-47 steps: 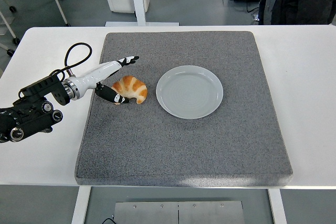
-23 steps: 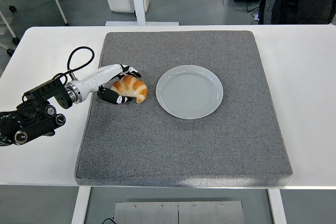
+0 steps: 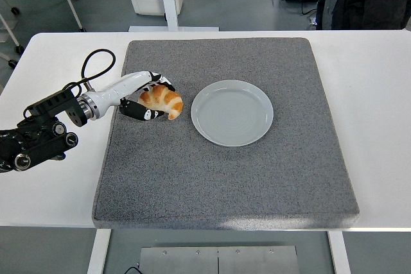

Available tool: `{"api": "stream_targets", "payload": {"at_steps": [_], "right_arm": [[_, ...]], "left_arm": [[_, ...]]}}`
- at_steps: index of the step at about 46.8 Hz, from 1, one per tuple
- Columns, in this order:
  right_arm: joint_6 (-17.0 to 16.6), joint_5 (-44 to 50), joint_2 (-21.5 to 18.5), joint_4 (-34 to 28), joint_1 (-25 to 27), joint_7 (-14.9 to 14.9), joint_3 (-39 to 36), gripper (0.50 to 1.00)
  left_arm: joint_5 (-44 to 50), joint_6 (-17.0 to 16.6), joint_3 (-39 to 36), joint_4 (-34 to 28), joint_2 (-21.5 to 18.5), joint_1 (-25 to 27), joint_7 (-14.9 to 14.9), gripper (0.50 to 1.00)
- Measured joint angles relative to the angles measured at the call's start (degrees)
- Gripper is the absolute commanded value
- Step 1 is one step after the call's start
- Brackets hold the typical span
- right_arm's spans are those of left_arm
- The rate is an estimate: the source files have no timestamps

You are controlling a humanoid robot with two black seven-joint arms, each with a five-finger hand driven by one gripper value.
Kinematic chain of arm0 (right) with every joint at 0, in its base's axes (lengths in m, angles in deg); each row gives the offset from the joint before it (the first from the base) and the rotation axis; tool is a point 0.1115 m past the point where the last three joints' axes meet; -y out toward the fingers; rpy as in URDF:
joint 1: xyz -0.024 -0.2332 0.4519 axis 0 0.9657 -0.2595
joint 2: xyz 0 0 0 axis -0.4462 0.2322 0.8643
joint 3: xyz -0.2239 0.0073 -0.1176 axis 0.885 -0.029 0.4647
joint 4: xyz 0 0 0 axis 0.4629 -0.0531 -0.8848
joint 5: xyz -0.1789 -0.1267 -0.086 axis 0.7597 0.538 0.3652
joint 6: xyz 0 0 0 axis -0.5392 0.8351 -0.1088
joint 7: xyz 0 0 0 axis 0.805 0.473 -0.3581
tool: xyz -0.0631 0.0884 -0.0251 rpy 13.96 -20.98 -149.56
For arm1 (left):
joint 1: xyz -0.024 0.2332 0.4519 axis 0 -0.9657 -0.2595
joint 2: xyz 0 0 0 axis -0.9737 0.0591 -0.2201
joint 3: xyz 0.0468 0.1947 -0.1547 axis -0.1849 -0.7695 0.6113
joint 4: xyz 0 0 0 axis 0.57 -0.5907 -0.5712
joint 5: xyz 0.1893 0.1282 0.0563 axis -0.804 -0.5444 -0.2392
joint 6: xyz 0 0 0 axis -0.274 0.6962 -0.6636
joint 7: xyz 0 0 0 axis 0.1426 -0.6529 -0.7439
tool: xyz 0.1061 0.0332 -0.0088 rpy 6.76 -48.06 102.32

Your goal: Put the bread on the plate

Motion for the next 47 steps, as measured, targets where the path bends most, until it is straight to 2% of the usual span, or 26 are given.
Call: {"api": "stream_targets", "payload": {"at_steps": [20,29,47], "right_arm": [[0.0,0.01,0.0,0.0,-0.01,0.0,0.0,1.0],[-0.01,0.01,0.0,0.0,0.0,0.0,0.0,1.0],[0.01,0.01,0.0,0.0,-0.01,0.0,0.0,1.0]], "left_arm": [[0.3,1.22,-0.05,-0.8,-3.96,8.78,1.22,0.5],[2.99,5.77,0.22,-0.81,-5.14,13.7,1.08,0.5],[3.12,12.03,-0.26,-0.62,-5.65,22.57,1.07,0.5]]}}
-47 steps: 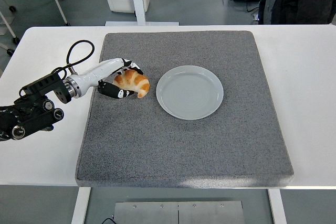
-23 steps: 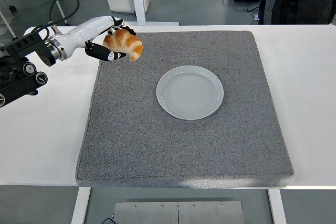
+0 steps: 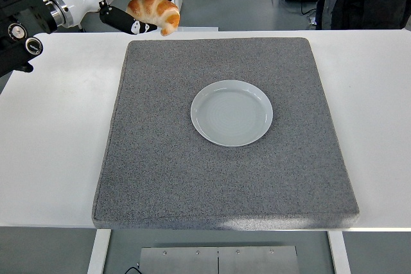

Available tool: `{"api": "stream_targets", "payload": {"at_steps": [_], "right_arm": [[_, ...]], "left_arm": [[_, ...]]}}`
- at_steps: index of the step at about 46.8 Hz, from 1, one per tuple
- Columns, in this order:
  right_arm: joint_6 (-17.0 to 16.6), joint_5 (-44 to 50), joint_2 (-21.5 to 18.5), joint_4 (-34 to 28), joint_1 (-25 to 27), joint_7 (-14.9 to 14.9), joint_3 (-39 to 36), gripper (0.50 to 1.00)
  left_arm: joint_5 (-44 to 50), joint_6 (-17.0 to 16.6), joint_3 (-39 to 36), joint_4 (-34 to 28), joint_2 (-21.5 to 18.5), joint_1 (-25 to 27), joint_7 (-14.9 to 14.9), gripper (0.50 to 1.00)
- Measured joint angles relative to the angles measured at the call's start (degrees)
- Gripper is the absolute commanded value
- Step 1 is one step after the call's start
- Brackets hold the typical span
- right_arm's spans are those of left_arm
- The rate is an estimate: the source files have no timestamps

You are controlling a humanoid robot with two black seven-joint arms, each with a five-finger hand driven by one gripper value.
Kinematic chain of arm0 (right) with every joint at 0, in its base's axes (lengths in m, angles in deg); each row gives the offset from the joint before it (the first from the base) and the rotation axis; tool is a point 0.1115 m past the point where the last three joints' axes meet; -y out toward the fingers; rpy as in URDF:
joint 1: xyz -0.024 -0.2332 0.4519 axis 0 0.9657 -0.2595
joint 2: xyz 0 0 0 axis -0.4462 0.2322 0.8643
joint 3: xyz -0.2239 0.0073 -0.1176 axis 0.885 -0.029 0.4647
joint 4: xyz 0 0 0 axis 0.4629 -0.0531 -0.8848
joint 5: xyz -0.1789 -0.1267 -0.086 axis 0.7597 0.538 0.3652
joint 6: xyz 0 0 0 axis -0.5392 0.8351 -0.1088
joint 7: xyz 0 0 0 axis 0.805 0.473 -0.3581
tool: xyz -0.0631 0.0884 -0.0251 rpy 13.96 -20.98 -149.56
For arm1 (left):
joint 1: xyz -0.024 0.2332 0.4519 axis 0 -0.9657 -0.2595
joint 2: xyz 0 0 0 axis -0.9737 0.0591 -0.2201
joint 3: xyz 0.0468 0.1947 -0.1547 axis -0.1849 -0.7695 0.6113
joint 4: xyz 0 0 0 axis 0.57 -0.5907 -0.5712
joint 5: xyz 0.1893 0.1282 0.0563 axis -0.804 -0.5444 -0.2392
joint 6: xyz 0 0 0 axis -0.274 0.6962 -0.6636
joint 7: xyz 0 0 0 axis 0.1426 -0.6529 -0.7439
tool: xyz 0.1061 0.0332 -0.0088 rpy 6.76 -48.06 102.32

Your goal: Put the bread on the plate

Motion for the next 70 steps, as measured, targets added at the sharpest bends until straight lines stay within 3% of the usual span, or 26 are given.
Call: {"api": "stream_targets", "payload": {"at_steps": [8,22,39,57,70], "right_arm": [[0.0,0.0,0.0,0.0,0.0,0.0,0.0,1.0],[-0.03,0.0,0.0,0.0,0.0,0.0,0.0,1.0],[-0.01,0.01,0.0,0.0,0.0,0.01,0.0,1.0],[0.0,0.02,0.0,0.0,0.0,0.0,0.0,1.0],[0.01,0.0,0.0,0.0,0.0,0.0,0.0,1.0]], "left_arm": [[-0.99,1.44,-0.69,0.05,0.87,2.0,0.02,0.5],[-1.25,1.49,-4.47,0.82,6.57,5.45,0.0,0.5],[-1.33,1.31,-9.1,3.56,16.62,7.9,-0.16,0.5],[-1.42,-0.52,-14.45,7.68,25.2,7.41,-0.5,0.5],[-1.36,-1.92,-17.59,10.87,28.21,5.83,-0.11,0.5]]}}
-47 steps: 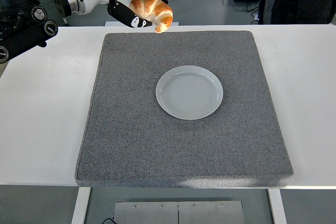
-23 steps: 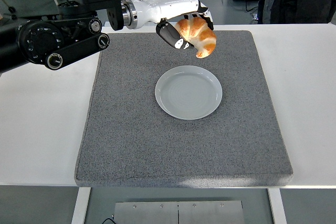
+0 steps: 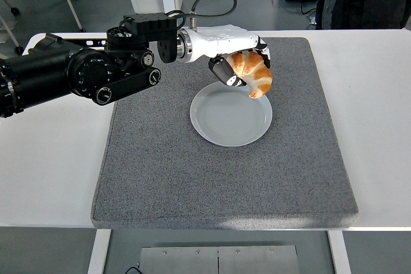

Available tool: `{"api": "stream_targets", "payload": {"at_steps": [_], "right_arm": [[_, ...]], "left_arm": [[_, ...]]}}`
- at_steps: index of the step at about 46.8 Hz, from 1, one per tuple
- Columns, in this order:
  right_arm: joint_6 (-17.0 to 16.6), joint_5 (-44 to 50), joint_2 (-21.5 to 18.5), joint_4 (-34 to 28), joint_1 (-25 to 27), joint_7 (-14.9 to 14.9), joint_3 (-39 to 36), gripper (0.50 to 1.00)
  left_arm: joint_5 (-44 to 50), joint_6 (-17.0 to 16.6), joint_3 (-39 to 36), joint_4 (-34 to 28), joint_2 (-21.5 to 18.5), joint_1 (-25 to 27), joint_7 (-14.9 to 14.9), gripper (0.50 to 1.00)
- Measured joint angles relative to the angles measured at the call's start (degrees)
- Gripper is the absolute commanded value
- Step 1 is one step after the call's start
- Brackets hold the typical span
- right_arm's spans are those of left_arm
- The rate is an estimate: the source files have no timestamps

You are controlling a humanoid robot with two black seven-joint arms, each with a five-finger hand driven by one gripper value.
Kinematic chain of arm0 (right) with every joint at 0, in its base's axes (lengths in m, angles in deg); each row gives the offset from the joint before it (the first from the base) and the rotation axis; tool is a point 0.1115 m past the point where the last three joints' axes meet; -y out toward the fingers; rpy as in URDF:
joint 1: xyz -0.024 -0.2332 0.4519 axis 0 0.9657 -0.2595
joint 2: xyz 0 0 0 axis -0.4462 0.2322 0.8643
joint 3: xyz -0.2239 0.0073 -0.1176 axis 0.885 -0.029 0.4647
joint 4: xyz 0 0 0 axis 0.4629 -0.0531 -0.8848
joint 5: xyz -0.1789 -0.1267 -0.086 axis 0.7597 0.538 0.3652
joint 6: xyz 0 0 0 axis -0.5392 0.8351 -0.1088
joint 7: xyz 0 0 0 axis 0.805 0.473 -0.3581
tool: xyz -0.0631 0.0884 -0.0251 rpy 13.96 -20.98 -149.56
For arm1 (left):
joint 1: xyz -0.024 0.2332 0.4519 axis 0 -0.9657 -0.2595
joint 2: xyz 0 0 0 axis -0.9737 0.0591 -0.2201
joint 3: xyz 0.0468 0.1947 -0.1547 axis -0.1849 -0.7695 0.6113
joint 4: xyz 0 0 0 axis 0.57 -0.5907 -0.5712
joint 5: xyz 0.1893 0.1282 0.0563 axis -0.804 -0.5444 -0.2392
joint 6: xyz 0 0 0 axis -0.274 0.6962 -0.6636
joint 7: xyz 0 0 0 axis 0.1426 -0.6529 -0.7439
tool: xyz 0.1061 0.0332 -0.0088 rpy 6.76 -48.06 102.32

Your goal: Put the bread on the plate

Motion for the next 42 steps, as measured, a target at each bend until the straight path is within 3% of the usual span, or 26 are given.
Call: {"api": "stream_targets", "payload": {"at_steps": [11,42], "right_arm": [[0.0,-0.02,0.0,0.0,0.0,0.0,0.0,1.0],[-0.01,0.01,0.0,0.0,0.0,0.0,0.0,1.0]], "left_arm": [[-0.04,-0.84,-2.33,2.08,2.27,-2.18,0.26,0.5],[-0.06,-4.91,-5.05,3.62,2.78,-8.42,0.41,0.5]]}}
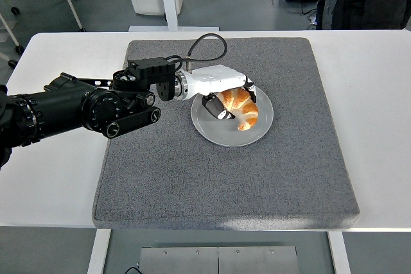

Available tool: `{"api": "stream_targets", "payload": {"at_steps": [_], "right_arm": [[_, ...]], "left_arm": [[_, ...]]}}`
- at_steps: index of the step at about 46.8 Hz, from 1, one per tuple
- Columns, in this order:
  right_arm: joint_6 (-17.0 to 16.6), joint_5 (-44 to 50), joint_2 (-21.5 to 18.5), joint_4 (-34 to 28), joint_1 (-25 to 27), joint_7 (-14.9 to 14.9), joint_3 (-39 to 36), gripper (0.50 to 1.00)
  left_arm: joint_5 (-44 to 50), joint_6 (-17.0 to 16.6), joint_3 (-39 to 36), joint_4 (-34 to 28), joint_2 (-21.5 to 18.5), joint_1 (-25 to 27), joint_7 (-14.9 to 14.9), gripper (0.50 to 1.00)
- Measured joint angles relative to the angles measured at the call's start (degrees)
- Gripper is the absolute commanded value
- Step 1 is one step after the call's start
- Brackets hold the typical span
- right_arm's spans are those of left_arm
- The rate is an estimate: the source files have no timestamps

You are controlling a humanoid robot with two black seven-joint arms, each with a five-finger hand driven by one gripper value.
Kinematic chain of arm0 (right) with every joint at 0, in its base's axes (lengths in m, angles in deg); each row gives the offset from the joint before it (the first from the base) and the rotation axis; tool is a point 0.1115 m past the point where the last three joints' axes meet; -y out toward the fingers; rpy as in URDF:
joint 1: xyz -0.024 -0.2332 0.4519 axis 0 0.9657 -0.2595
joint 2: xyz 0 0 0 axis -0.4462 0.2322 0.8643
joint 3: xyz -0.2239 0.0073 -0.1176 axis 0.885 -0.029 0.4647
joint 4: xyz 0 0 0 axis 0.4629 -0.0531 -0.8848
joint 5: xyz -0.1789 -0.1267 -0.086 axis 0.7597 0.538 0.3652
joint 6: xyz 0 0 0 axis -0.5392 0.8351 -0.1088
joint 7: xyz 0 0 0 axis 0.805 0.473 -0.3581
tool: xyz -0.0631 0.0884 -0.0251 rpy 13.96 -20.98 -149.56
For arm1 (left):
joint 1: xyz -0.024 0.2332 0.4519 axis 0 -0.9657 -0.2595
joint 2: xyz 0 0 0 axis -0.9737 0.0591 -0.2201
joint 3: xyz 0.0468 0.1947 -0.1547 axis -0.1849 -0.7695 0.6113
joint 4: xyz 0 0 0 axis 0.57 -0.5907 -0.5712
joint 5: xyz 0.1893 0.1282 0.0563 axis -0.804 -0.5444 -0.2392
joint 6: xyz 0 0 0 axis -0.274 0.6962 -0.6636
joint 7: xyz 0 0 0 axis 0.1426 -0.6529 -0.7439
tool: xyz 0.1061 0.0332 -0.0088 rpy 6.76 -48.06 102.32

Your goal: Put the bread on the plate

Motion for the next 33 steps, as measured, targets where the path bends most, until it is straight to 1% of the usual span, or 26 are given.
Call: {"api": "stream_targets", "payload": {"at_steps": [13,33], "right_arm": [[0.01,-0.01,0.0,0.0,0.0,0.0,0.0,1.0],[0.0,0.0,0.0,0.0,0.0,0.0,0.0,1.0]], "left_arm": [[0.04,-1.87,-2.09,1.21,0.01,-1.0,0.43,0.5],[0.27,-2.39,-2.03,1.85,0.0,-1.84,0.49,0.5]]}}
